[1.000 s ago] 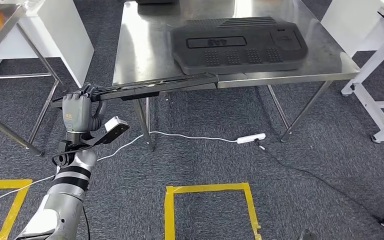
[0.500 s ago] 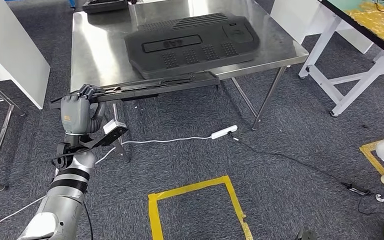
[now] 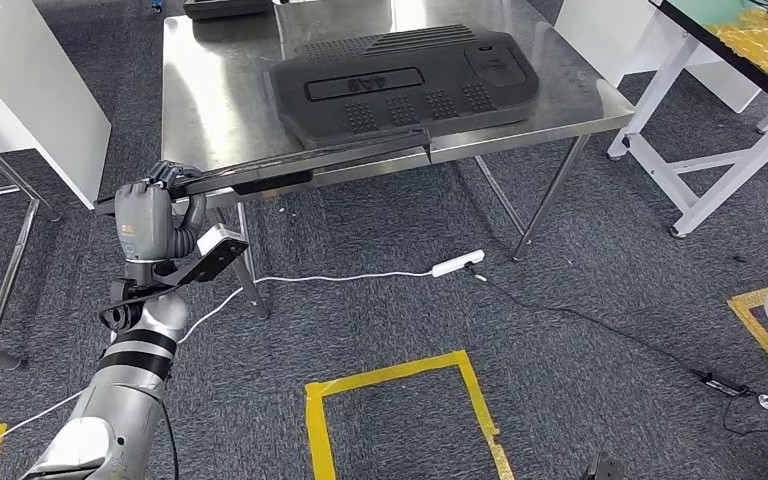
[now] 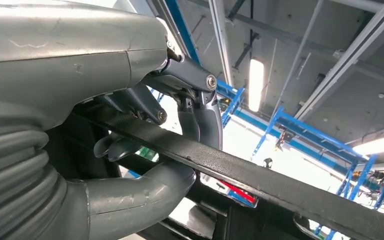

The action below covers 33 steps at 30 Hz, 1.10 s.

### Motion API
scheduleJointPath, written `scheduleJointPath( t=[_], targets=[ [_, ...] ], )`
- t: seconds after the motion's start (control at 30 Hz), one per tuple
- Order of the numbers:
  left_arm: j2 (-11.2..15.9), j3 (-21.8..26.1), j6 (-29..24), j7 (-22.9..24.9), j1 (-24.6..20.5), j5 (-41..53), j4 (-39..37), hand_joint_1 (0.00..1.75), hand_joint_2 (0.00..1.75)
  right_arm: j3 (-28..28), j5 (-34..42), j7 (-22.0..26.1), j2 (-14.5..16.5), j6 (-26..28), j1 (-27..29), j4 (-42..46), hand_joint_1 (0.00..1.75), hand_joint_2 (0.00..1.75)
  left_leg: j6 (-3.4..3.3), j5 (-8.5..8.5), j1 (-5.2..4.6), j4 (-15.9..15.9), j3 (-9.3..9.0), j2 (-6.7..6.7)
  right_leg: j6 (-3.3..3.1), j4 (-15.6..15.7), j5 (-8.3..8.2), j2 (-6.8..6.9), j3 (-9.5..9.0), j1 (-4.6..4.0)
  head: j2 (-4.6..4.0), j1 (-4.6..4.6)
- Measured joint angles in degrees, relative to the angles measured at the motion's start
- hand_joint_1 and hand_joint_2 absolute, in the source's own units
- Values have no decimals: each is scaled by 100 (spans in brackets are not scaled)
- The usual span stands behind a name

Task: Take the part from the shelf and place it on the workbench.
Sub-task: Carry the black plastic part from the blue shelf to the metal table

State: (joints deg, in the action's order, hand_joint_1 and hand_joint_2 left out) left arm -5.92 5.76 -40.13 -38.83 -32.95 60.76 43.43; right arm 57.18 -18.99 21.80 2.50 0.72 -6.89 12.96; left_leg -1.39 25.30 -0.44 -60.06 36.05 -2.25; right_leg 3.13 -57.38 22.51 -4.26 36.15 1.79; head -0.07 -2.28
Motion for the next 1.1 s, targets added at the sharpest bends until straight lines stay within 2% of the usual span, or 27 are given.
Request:
scheduleJointPath(
  t=[0.03,0.1,0.17,0.23,0.27,0.3,0.33,0.4,0.43,0.5,0.6,0.67,0.73,0.77,0.8,0.83,0.9,0.93,1.0,1.1],
  targets=[
    [2,-30,0,14,-19,-7,0,175,175,0,0,-2,1,2,1,1,0,0,-29,-17,10,19,-7,12,24,3,-5,1,4,3,0,-2],
    [3,-75,-1,25,-58,-11,0,175,175,0,-2,-3,4,5,-1,1,0,0,-88,-56,48,80,-33,47,40,-122,57,120,90,-10,0,17],
    [10,-101,-1,42,-88,-31,-1,175,175,-1,-12,-3,8,11,-15,0,0,0,-126,-78,77,121,-47,93,7,-664,302,295,369,-18,0,54],
    [28,-136,1,76,-111,-79,-16,175,175,-2,-28,-8,10,23,-23,0,0,0,-132,-78,82,124,-41,142,-9,-1419,576,358,728,-6,0,69],
    [37,-163,5,100,-128,-105,-31,175,175,-2,-34,-12,13,29,-21,0,0,0,-128,-76,87,123,-40,163,10,-1615,625,367,820,3,0,68],
    [45,-196,10,127,-156,-130,-49,175,175,-2,-41,-16,15,33,-20,0,0,0,-119,-72,95,121,-40,178,49,-1589,590,374,799,12,0,69],
    [50,-233,14,160,-196,-157,-69,175,175,-3,-45,-20,15,36,-21,1,0,0,-100,-69,108,118,-41,188,99,-1321,480,387,653,22,0,69],
    [64,-312,17,226,-309,-209,-104,175,175,-4,-51,-26,21,39,-38,2,0,0,-28,-56,116,109,-38,197,171,-521,226,446,206,30,0,81],
    [74,-350,16,253,-371,-231,-121,175,175,-5,-52,-32,25,39,-48,2,0,0,17,-52,110,108,-34,201,155,-236,150,457,47,22,0,79],
    [91,-413,14,282,-463,-251,-148,175,175,-7,-52,-43,38,39,-61,1,0,0,93,-55,88,118,-34,210,65,-69,122,446,-47,-13,0,69],
    [112,-480,8,297,-513,-258,-178,175,175,-8,-52,-44,44,39,-59,2,0,0,166,9,124,57,-26,219,-73,-59,120,415,-66,7,0,46],
    [132,-519,7,304,-522,-286,-193,175,175,-9,-54,-44,49,39,-61,2,0,0,195,274,140,-429,194,212,-172,-49,139,405,-106,14,0,36],
    [146,-577,10,346,-525,-333,-221,175,175,-9,-56,-44,49,39,-63,2,0,0,206,590,141,-1220,600,204,-245,-52,171,392,-143,-15,0,31],
    [155,-609,13,383,-526,-350,-236,175,175,-9,-57,-45,49,39,-62,2,0,0,209,634,143,-1468,749,203,-263,-54,185,380,-164,-27,0,32],
    [165,-646,18,432,-532,-372,-252,175,175,-9,-60,-46,50,39,-62,2,0,0,210,564,145,-1522,811,204,-276,-56,207,362,-194,-34,0,32],
    [174,-690,25,487,-546,-400,-263,175,175,-10,-63,-47,55,39,-61,2,0,0,204,380,149,-1329,749,205,-276,-57,232,344,-231,-37,0,31],
    [199,-787,36,594,-608,-478,-283,175,175,-14,-67,-50,69,39,-61,2,0,0,176,-62,150,-587,422,201,-239,-61,298,313,-310,-50,0,25],
    [210,-839,42,633,-648,-514,-290,175,175,-15,-68,-50,75,39,-64,2,0,0,160,-174,143,-263,268,198,-208,-67,329,305,-331,-65,0,23],
    [219,-925,49,683,-716,-552,-301,175,175,-18,-68,-52,80,39,-68,2,0,0,121,-175,112,24,136,190,-138,-72,353,300,-342,-87,0,21],
    [232,-1039,49,759,-769,-570,-304,175,175,-24,-66,-56,83,39,-62,2,0,0,13,-114,113,96,60,186,-53,-166,384,321,-313,-82,0,22]
  ],
)
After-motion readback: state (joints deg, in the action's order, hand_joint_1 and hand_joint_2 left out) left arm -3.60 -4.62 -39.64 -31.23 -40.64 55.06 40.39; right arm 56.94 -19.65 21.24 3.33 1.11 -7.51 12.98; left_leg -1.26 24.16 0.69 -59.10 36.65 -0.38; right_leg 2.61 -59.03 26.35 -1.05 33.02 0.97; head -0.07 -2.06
